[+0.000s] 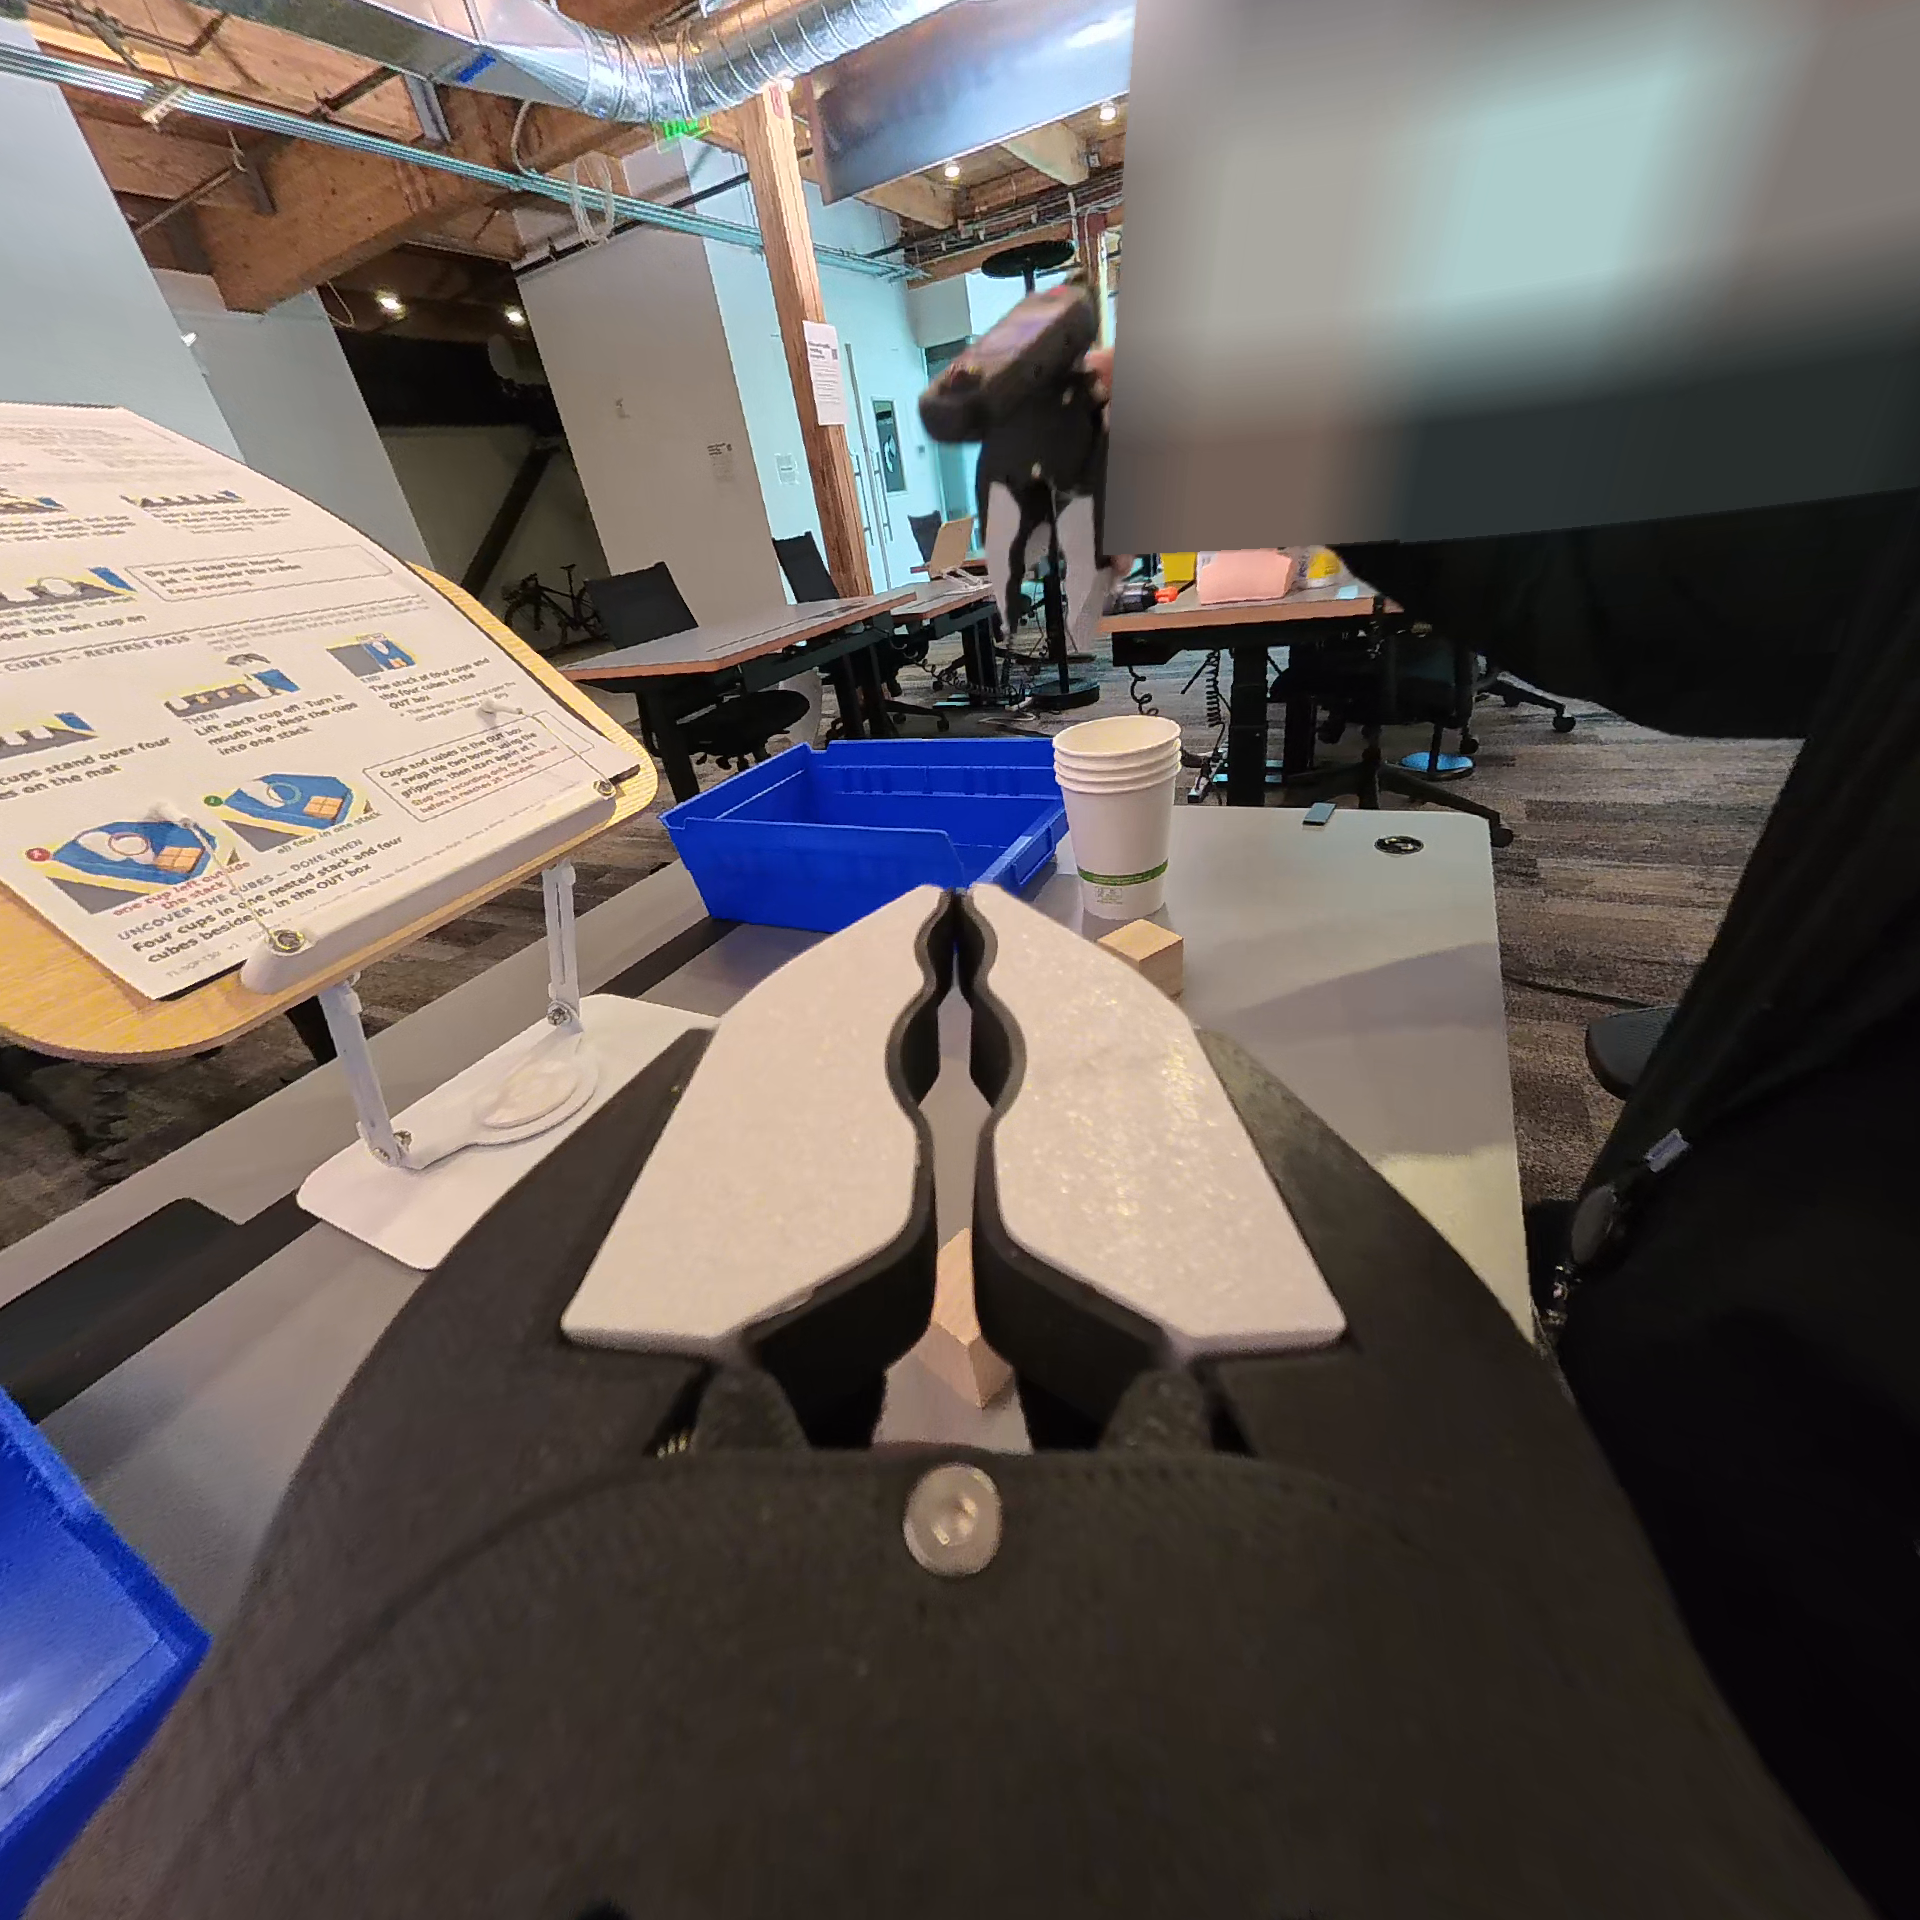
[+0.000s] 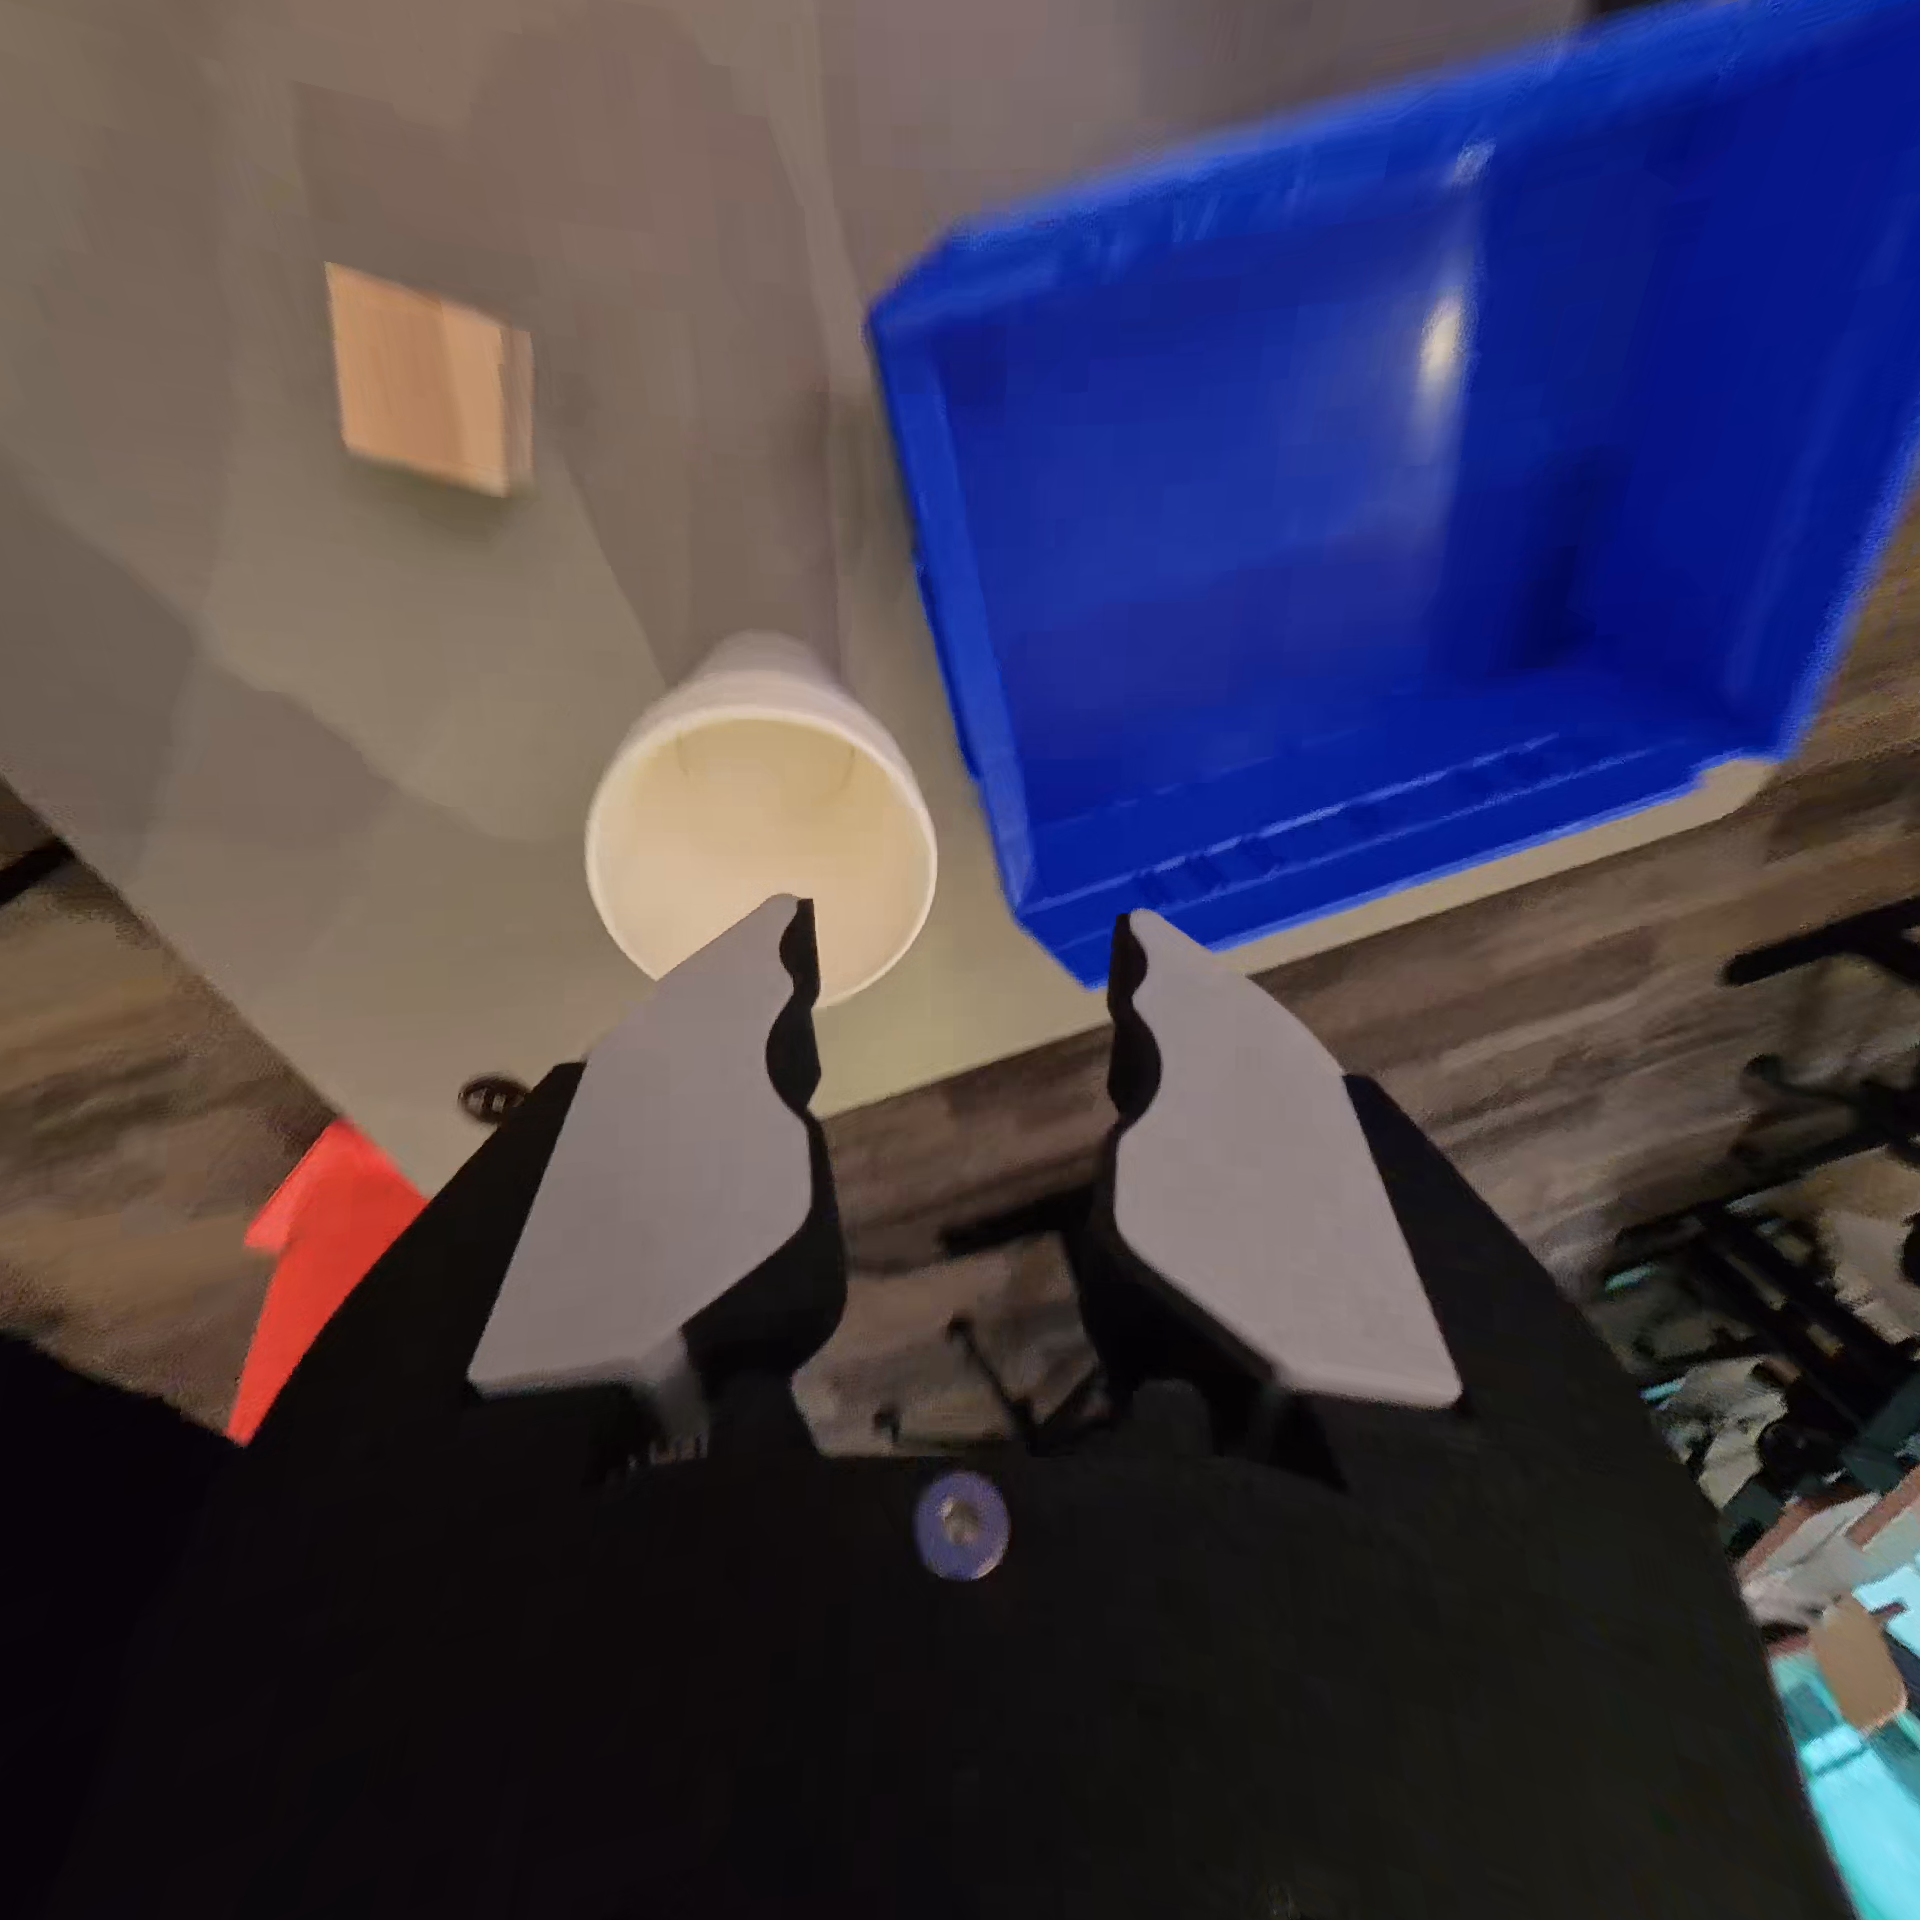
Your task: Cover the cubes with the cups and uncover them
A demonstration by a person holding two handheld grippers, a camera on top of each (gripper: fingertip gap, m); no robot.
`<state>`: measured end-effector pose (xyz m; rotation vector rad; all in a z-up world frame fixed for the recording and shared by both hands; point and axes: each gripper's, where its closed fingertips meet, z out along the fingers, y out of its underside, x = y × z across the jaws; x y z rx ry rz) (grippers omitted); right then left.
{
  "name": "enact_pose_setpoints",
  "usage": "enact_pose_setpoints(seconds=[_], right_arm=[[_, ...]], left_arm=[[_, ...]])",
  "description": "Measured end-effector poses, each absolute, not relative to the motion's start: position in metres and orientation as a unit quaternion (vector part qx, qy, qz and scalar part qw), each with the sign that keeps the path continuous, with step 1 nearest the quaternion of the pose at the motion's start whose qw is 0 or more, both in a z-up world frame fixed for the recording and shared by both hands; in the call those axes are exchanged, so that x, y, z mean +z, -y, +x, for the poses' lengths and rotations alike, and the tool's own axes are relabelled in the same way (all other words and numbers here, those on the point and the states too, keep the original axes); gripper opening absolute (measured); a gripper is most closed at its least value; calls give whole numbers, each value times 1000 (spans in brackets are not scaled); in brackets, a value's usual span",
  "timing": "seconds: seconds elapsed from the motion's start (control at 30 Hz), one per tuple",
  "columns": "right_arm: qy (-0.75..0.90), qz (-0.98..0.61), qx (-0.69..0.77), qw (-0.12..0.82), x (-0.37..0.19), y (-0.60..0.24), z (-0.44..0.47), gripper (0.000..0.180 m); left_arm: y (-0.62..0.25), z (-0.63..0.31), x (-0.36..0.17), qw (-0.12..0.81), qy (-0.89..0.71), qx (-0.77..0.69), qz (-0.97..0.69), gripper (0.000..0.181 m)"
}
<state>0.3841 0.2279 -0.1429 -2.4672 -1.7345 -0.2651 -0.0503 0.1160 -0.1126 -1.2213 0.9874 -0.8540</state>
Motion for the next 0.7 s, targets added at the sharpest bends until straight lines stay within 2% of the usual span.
enact_pose_setpoints(seconds=[0.07,0.23,0.27,0.33,0.5,0.7], right_arm=[[584,-799,-71,123,-126,-224,357,52],[608,-748,-11,265,-104,-199,284,29],[610,-740,13,284,-103,-190,269,16],[622,-716,60,310,-106,-168,241,0],[620,-692,119,351,-127,-135,194,0],[585,-703,177,365,-165,-111,172,0]], left_arm=[[-118,-49,-113,629,-428,-369,-534,0],[-123,-50,-115,635,-419,-347,-548,0],[-124,-50,-115,638,-416,-340,-552,0],[-127,-51,-117,645,-411,-323,-558,0],[-146,-63,-142,637,-431,-234,-595,0],[-160,-95,-161,642,-391,-207,-627,0]])
